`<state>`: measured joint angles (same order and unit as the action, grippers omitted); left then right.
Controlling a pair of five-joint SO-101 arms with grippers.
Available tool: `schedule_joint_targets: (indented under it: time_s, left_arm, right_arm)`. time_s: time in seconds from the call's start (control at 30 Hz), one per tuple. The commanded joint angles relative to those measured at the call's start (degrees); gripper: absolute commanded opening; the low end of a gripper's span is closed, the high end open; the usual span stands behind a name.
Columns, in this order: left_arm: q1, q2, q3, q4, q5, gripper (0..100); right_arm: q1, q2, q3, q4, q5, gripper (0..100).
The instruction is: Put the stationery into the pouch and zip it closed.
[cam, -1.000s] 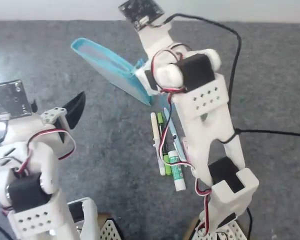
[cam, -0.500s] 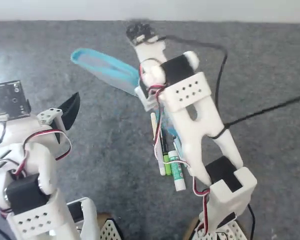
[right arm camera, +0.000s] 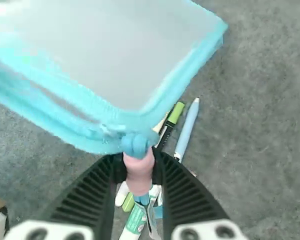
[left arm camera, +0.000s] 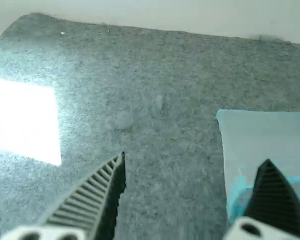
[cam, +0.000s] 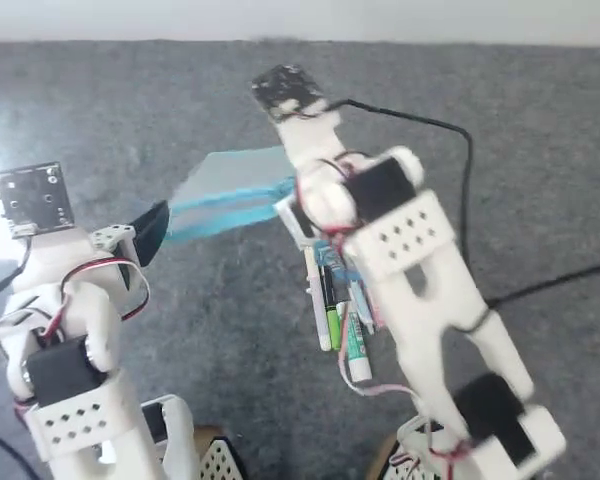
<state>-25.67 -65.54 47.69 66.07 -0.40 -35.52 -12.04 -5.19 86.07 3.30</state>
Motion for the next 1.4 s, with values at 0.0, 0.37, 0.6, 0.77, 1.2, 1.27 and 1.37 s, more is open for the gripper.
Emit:
schedule_joint_targets:
  time_s: [0.0, 0.37, 0.6, 0.77, 1.2, 1.27, 1.37]
  left_arm:
    - [2.5, -0.4, 2.1, -1.4, -0.4, 38]
    - [4.5, -0.4, 6.4, -1.5, 0.0, 39]
    - [4.5, -0.9, 3.3, 3.9, 0.4, 39]
    - [5.1, -1.0, -1.8, 10.5, 0.4, 39]
    - [8.7, -0.6, 1.3, 4.5, 1.5, 38]
    - [8.8, -0.6, 2.7, 1.8, 1.5, 38]
    - [9.0, -0.6, 3.0, 1.1, 1.5, 38]
  right_arm:
    - [0.4, -9.0, 5.7, -6.0, 0.6, 0.7]
    - [0.7, -10.3, 9.5, -5.0, 0.8, 0.7]
    - [2.5, -10.9, 9.1, -4.6, 0.1, 0.7]
    - [5.2, -8.1, 6.9, -4.4, -1.7, 0.6]
    - [5.1, -3.3, 0.8, -0.7, -1.7, 0.6]
    - [5.1, -3.9, 0.8, -0.3, -1.7, 0.6]
    - [5.1, -4.1, 0.9, -0.2, -1.6, 0.6]
